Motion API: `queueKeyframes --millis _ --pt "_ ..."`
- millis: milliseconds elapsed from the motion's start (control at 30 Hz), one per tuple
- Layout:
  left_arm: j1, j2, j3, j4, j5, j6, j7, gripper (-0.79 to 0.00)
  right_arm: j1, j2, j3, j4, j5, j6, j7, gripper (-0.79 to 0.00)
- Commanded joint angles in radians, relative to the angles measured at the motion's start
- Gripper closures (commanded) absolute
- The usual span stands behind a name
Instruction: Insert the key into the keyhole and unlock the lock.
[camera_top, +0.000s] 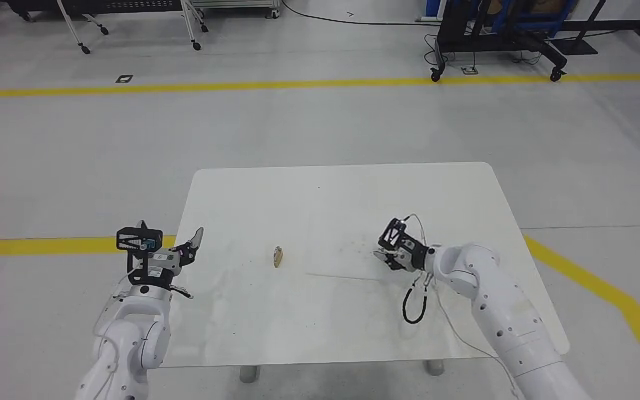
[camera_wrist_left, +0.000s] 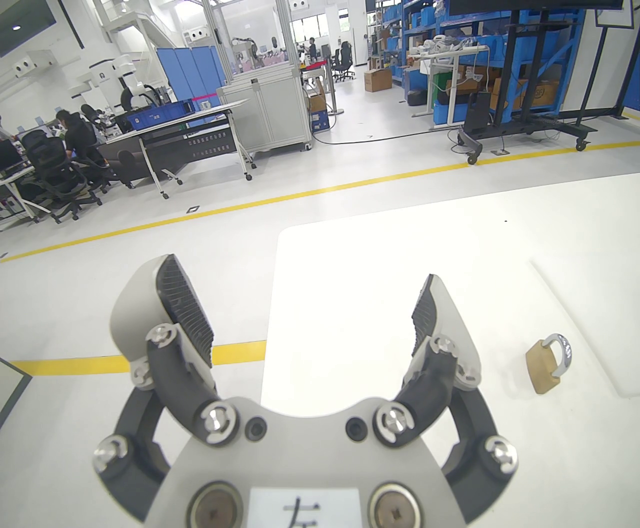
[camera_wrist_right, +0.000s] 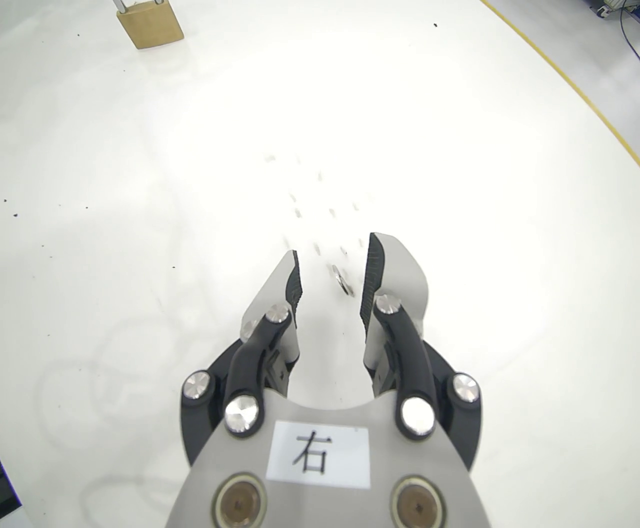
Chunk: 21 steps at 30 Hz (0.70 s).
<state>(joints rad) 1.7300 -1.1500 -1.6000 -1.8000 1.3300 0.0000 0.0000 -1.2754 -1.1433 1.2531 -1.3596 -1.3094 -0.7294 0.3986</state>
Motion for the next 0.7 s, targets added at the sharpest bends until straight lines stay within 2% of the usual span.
queueKeyframes --millis 0,100,167,267,300,667 --pt "0.000 0.000 0.000 0.000 0.000 0.000 0.000 -0.785 -0.002 0.002 0.001 -0.002 -0.004 0.000 0.002 -0.259" --pt "0.000 0.000 0.000 0.000 0.000 0.000 0.000 -0.785 -0.005 0.005 0.000 -0.007 -0.011 -0.003 0.000 -0.259" --pt "0.000 0.000 0.000 0.000 0.000 0.000 0.000 -0.785 -0.006 0.006 -0.002 -0.011 -0.016 -0.003 -0.002 -0.225" --pt "0.000 0.000 0.000 0.000 0.000 0.000 0.000 -0.785 -0.005 0.008 -0.007 -0.015 -0.024 0.002 -0.001 -0.086" --pt "0.000 0.000 0.000 0.000 0.000 0.000 0.000 -0.785 -0.005 0.008 -0.009 -0.017 -0.030 0.009 0.000 0.000" --pt "0.000 0.000 0.000 0.000 0.000 0.000 0.000 -0.785 -0.026 0.019 -0.014 -0.070 -0.097 0.022 -0.018 0.000"
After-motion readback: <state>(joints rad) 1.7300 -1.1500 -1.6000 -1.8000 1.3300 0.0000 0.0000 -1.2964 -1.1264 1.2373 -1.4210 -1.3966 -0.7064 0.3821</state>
